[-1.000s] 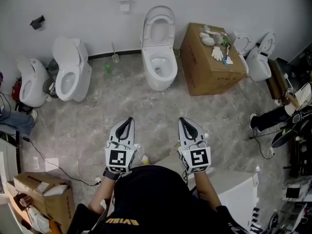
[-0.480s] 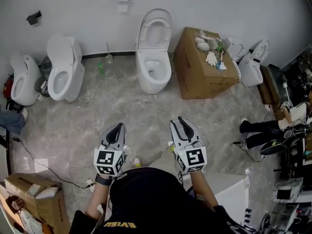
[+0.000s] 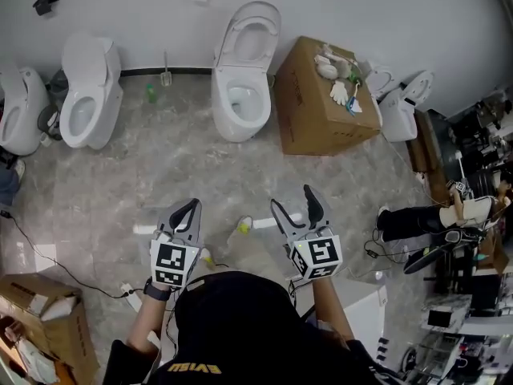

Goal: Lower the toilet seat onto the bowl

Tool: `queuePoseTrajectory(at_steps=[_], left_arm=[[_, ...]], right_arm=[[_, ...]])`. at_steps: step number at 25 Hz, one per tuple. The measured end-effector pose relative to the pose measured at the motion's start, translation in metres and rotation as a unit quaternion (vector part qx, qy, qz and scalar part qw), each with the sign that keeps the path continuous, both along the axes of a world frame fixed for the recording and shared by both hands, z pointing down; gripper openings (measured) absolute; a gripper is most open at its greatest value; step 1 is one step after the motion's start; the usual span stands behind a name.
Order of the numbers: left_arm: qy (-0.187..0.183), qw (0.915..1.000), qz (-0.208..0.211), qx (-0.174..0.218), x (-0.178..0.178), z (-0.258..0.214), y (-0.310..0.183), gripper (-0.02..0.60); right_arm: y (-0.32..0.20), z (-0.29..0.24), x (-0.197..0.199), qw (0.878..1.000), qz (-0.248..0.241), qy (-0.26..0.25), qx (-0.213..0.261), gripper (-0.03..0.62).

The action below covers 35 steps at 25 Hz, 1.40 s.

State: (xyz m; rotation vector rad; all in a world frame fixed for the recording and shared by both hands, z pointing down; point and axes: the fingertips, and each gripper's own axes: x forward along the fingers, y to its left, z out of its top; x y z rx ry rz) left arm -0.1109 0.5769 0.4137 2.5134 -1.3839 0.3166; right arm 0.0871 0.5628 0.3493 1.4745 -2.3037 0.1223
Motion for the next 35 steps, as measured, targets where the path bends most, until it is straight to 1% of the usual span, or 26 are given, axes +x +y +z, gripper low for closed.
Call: queuePoseTrajectory(at_steps=[3,6,10,15,20,23,25,32,35], left_arm=[[-0.002,1.0000,-0.002,-0.007,-0.002,0.010,-0.010,0.012],[-0.004,1.0000,-0.006,-0.006,-0.002,0.010,-0.020,0.012],[-0.003,0.9999,-0.013,-0.010,-0.003,0.010,-0.037,0.012],[-0.015,0.9997,-0.019,-0.011,-0.009,0.010,-0.071,0.012],[-0.029,0.9993,-0.024,-0.008,-0.008,0.004,-0.130,0.012],[-0.031,0.9992,-0.024,-0.010,-0.004,-0.002,-0.173,0.012],[-0.040,0.9989,-0.019,-0.012,0.000,-0.005,-0.204,0.012],[-0.072,0.9974,-0.001,-0.004,0.025,-0.025,-0.312,0.012],[-0.084,0.9965,0.005,0.001,0.038,-0.039,-0.348,0.012]], right_arm=[[-0.005,0.009,0.002,1.000,0.002,0.003,-0.015,0.392],[-0.016,0.016,0.005,1.000,0.003,0.004,-0.025,0.428],[-0.038,0.021,0.003,1.000,0.000,-0.001,-0.027,0.432],[-0.078,0.027,0.000,1.000,-0.003,-0.010,-0.028,0.431],[-0.143,0.033,0.009,0.999,0.002,-0.023,-0.028,0.431],[-0.188,0.032,0.017,0.999,0.009,-0.030,-0.028,0.431],[-0.219,0.032,0.024,0.999,0.015,-0.036,-0.029,0.431],[-0.319,0.037,0.059,0.997,0.046,-0.055,-0.020,0.431],[-0.353,0.036,0.067,0.997,0.047,-0.064,-0.018,0.430]])
